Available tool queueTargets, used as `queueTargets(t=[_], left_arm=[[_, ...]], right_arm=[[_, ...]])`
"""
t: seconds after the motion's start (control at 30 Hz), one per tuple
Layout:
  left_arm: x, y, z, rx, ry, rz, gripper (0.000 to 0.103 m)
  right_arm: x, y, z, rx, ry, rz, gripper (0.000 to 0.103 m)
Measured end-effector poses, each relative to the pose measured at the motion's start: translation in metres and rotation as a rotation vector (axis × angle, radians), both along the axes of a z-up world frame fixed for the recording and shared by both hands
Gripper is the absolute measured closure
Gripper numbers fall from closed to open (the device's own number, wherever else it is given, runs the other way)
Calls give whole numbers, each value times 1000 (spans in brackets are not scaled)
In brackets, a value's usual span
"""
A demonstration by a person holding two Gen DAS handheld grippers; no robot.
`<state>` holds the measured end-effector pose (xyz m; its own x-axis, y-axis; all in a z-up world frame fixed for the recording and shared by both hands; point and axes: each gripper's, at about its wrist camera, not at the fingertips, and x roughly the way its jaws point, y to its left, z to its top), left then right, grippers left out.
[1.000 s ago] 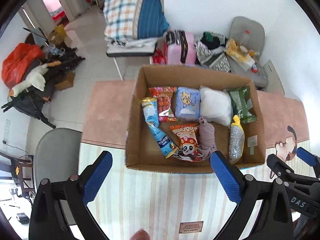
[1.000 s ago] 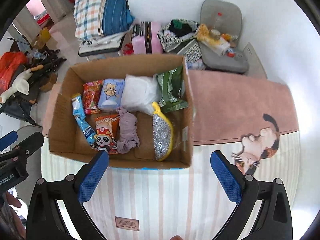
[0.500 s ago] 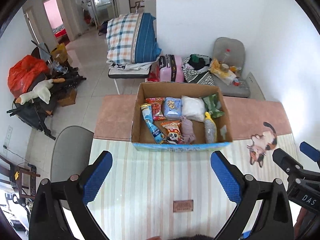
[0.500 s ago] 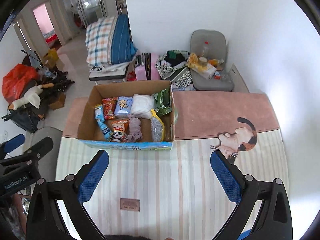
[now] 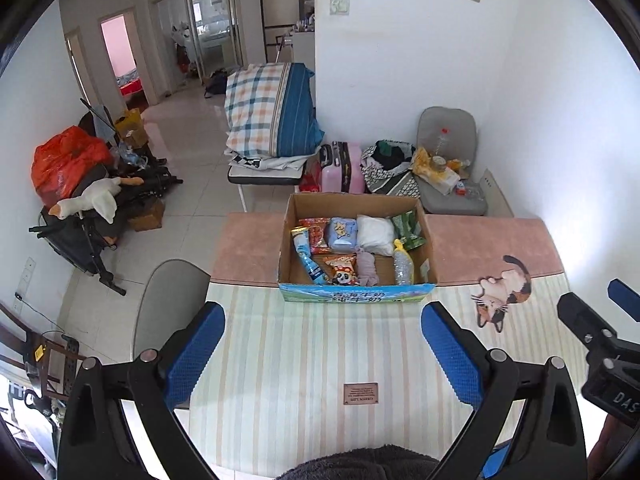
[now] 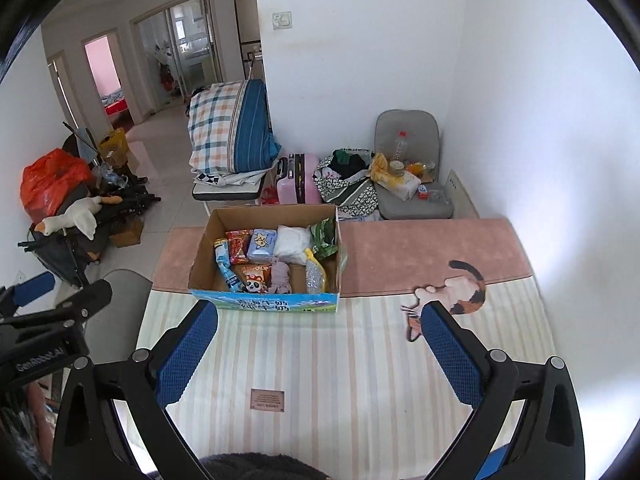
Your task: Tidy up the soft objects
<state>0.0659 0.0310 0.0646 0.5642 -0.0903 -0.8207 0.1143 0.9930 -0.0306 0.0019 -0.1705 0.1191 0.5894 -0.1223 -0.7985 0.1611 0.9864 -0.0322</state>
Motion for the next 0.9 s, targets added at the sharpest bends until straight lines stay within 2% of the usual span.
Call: queueTargets(t=[0.17,0.33,0.9], left_arm=[[-11,-2,13,25,-43,-3,2],[-7,-2,16,22,-65,-1,2],[29,-1,4,33,-88,18,2]], right_arm=[[-18,0,20,-16,-23,3,0],[-17,-3,28,-37,-50,-13,0],[28,-2,15,-79,-48,-37,0]])
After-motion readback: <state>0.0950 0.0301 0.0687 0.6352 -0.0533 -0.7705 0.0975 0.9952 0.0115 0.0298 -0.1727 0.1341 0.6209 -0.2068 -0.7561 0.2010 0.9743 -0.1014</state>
